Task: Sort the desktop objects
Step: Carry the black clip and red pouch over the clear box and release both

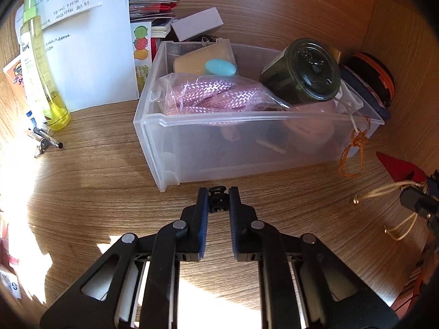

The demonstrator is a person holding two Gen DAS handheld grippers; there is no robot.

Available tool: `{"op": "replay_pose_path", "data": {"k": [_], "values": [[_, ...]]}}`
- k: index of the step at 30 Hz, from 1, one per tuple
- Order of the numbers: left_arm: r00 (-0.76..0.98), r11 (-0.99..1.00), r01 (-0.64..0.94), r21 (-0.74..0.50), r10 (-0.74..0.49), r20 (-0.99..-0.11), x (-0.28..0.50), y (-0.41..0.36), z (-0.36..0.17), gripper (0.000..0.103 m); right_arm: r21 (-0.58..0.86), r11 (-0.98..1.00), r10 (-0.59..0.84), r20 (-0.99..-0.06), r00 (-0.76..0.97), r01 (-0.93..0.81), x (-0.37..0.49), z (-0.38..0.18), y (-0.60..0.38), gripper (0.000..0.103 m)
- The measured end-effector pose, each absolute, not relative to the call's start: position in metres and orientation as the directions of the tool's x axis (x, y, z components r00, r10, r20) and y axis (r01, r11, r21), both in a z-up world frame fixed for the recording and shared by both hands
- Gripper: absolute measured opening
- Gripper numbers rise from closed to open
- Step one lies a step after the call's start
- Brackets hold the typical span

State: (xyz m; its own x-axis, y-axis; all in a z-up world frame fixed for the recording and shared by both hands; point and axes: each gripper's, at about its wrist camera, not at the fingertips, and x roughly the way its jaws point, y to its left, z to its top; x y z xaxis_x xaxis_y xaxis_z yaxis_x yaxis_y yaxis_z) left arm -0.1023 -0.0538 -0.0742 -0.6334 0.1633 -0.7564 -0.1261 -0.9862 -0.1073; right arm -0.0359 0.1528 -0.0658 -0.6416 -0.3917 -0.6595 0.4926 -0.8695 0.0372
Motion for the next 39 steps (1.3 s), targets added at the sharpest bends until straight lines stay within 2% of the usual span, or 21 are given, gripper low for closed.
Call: {"op": "replay_pose_path", "data": {"k": [16,27,39], "values": [[-0.759,-0.993,-0.116,-0.019,0.101,-0.643,-0.065,-0.064,-0.035,0.013,0.058,-0.884,-0.401,-0.602,-0.69,0.463,-0.064,-0.037,0.153,0.027],[-0.815,-0.991,-0.126,-0.041,0.127,-0.566,-0.068,-0.067,-0.003,0.013,0.059,-0.885,-0.411,-0.564,-0.716,0.461,-0.085,-0.013,0.152,0.027],[-0.815,-0.986,-0.136,-0.097,0.167,-0.555,-0.103,-0.077,0.01,0.013,0.099,-0.87,-0.46,-0.514,-0.724,0.482,-0.119,0.008,0.137,0.027]]}}
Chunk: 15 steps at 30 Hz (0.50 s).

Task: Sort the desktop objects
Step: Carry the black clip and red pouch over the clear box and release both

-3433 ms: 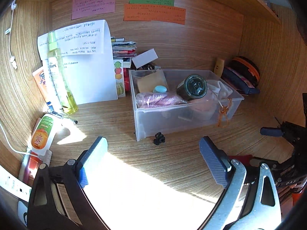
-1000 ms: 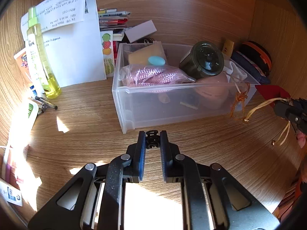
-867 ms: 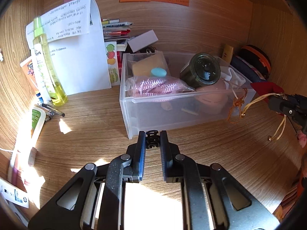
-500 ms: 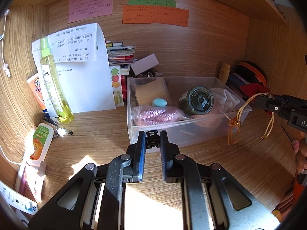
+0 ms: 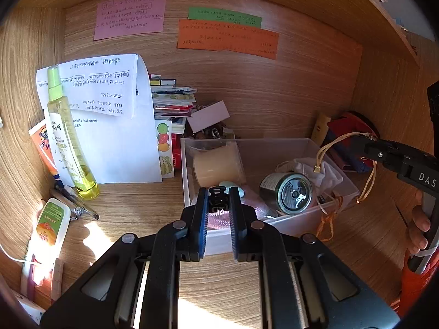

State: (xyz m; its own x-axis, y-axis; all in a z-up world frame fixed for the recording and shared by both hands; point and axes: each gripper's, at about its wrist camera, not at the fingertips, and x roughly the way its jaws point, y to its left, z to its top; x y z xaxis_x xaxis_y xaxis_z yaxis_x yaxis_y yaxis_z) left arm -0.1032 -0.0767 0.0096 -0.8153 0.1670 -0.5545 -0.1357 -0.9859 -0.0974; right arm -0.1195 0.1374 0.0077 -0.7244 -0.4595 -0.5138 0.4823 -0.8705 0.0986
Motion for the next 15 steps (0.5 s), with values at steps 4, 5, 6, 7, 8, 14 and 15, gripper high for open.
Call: {"op": "replay_pose_path", "data": {"k": [4,5,6,7,8,14,15], "values": [[-0.818,-0.985,-0.138,-0.099,0.17,-0.549,-0.113,-0.077,0.013,0.013,0.089,-0.867,-0.461,-0.517,-0.721,0.49,-0.131,0.009,0.128,0.027],[-0.817,-0.985,-0.14,-0.1,0.172,-0.55,-0.117,-0.076,0.013,0.013,0.088,-0.868,-0.458,-0.52,-0.721,0.489,-0.135,0.008,0.125,0.027],[-0.816,-0.985,-0.141,-0.101,0.173,-0.552,-0.121,-0.076,0.013,0.013,0.088,-0.871,-0.453,-0.522,-0.723,0.483,-0.137,0.006,0.124,0.027],[-0.815,-0.985,-0.138,-0.102,0.172,-0.554,-0.125,-0.076,0.013,0.013,0.09,-0.875,-0.447,-0.526,-0.724,0.475,-0.142,0.004,0.122,0.027],[-0.812,-0.985,-0.138,-0.105,0.173,-0.558,-0.129,-0.076,0.011,0.013,0.098,-0.878,-0.444,-0.532,-0.721,0.468,-0.146,0.0,0.119,0.027],[-0.772,-0.977,-0.121,-0.173,0.202,-0.603,-0.153,-0.083,-0.007,0.013,0.122,-0.882,-0.433,-0.592,-0.68,0.455,-0.164,-0.025,0.112,0.029],[-0.765,-0.976,-0.123,-0.183,0.21,-0.608,-0.155,-0.084,-0.009,0.013,0.123,-0.886,-0.425,-0.596,-0.681,0.446,-0.166,-0.027,0.114,0.03]]}}
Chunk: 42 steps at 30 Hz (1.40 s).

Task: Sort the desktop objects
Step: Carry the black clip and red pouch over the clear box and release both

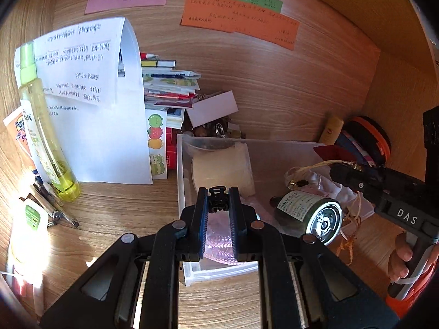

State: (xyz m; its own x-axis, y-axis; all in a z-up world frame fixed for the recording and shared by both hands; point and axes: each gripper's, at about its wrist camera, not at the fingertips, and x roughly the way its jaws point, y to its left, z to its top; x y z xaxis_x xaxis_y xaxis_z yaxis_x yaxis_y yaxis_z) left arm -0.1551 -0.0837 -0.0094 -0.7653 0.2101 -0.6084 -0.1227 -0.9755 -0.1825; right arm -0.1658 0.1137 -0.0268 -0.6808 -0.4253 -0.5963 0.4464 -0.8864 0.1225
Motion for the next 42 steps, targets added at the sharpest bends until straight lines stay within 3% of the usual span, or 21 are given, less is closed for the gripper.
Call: {"op": "replay_pose_path", "data": {"k": [7,10,13,18,24,26,29,36,39,42], "values": [[-0.735,-0.964,-0.146,-0.22,0.255,-0.628,-0.161,-0.083,-0.019,0.014,0.14,-0.901,-0.4,-0.632,-0.663,0.41,-0.177,-0.04,0.118,0.03],[-0.732,-0.965,-0.155,-0.21,0.255,-0.632,-0.161,-0.079,-0.021,0.024,0.128,-0.904,-0.391,-0.637,-0.664,0.409,-0.177,-0.042,0.116,0.031],[-0.742,-0.971,-0.153,-0.184,0.236,-0.628,-0.159,-0.077,-0.021,0.028,0.094,-0.909,-0.369,-0.634,-0.679,0.406,-0.174,-0.042,0.112,0.037],[-0.753,-0.972,-0.148,-0.182,0.23,-0.616,-0.155,-0.078,-0.018,0.04,0.037,-0.912,-0.345,-0.605,-0.717,0.408,-0.166,-0.039,0.106,0.06],[-0.748,-0.966,-0.145,-0.212,0.247,-0.615,-0.149,-0.081,-0.012,0.043,0.032,-0.909,-0.35,-0.6,-0.719,0.417,-0.165,-0.035,0.105,0.068],[-0.755,-0.968,-0.143,-0.206,0.241,-0.61,-0.145,-0.081,-0.008,0.051,0.033,-0.908,-0.35,-0.607,-0.713,0.418,-0.165,-0.033,0.105,0.071],[-0.776,-0.972,-0.133,-0.195,0.225,-0.59,-0.136,-0.083,0.001,0.063,0.032,-0.912,-0.343,-0.608,-0.716,0.409,-0.163,-0.028,0.106,0.084],[-0.792,-0.972,-0.124,-0.2,0.218,-0.57,-0.122,-0.086,0.015,0.074,0.016,-0.924,-0.317,-0.592,-0.741,0.382,-0.147,-0.017,0.111,0.097],[-0.797,-0.976,-0.11,-0.186,0.199,-0.57,-0.116,-0.086,0.016,0.08,0.0,-0.929,-0.301,-0.585,-0.753,0.371,-0.138,-0.016,0.114,0.099],[-0.8,-0.979,-0.092,-0.18,0.18,-0.572,-0.107,-0.085,0.015,0.093,-0.021,-0.93,-0.287,-0.586,-0.758,0.368,-0.127,-0.016,0.117,0.099]]}}
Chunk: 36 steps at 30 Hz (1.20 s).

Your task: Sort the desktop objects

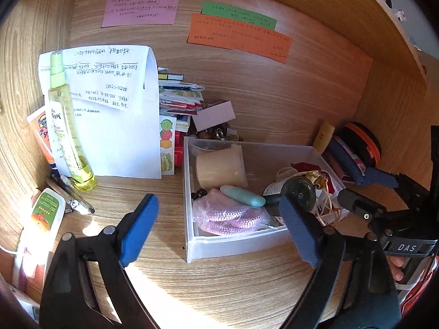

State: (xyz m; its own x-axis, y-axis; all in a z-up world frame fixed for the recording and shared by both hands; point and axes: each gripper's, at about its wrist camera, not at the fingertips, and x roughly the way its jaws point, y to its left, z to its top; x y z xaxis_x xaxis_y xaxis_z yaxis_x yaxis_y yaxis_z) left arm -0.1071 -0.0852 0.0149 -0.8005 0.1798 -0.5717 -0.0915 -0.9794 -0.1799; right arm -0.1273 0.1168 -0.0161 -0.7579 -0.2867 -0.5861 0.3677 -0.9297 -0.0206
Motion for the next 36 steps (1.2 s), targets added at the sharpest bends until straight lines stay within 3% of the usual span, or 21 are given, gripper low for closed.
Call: {"op": "replay_pose_path", "data": {"k": [6,21,36], "values": [[-0.816,-0.987,-0.083,-0.141,0.148,-0.559,-0.083,-0.079,0.018,0.1,0.006,-0.927,-0.305,-0.596,-0.743,0.375,-0.106,-0.018,0.125,0.099],[-0.853,-0.996,-0.078,-0.052,0.094,-0.514,-0.032,-0.058,0.021,0.101,0.052,-0.929,-0.331,-0.563,-0.757,0.367,-0.048,-0.014,0.149,0.101],[-0.858,-0.988,-0.118,-0.097,0.15,-0.491,-0.007,-0.054,0.022,0.101,0.087,-0.929,-0.351,-0.518,-0.78,0.36,-0.014,-0.008,0.165,0.103]]}}
